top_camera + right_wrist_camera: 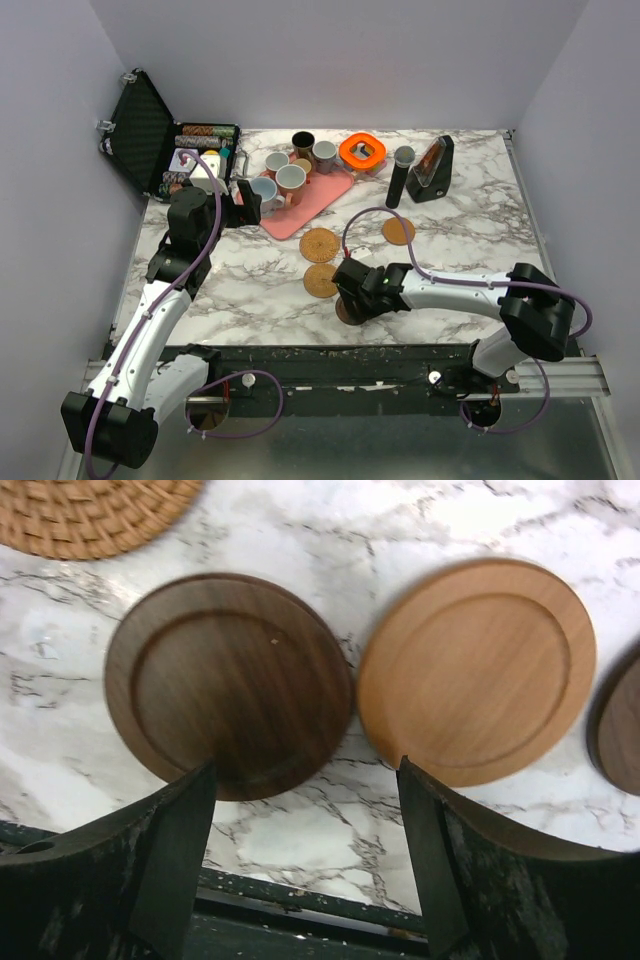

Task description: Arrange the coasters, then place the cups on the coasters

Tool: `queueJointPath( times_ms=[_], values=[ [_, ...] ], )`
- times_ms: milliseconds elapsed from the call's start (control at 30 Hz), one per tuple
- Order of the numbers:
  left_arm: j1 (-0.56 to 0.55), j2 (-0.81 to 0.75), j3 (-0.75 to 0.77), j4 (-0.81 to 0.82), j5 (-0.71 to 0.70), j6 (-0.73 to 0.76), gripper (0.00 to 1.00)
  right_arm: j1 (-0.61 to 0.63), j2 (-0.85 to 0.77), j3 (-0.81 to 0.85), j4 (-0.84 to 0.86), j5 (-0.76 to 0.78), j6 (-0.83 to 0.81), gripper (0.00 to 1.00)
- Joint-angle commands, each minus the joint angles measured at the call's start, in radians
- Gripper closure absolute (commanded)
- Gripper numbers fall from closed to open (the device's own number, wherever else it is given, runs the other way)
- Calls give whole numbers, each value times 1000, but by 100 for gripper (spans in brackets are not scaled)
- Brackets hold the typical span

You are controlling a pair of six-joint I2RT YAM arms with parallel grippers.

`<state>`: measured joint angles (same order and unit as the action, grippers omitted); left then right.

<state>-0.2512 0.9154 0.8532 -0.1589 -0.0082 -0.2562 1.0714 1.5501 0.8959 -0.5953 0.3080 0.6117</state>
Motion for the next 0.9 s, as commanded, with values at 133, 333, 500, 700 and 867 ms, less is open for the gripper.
queueJointPath(
  times_ms=[133,333,500,700,867],
  values=[
    [-3,-18,-8,16,-15,-6,2,-14,-5,-57,-83,42,131,27],
    [-3,-16,-9,18,-15,-6,2,-59,16,-92,-32,-7,143,30],
    [-3,-15,-8,16,-18,-5,2,-131,53,-89,-11,-6,119,32],
    [-3,-13,-8,13,-27,0,2,-194,93,-57,2,-7,80,32],
    [-3,-12,-9,12,-30,2,2,-226,116,-37,0,26,62,36]
  ],
)
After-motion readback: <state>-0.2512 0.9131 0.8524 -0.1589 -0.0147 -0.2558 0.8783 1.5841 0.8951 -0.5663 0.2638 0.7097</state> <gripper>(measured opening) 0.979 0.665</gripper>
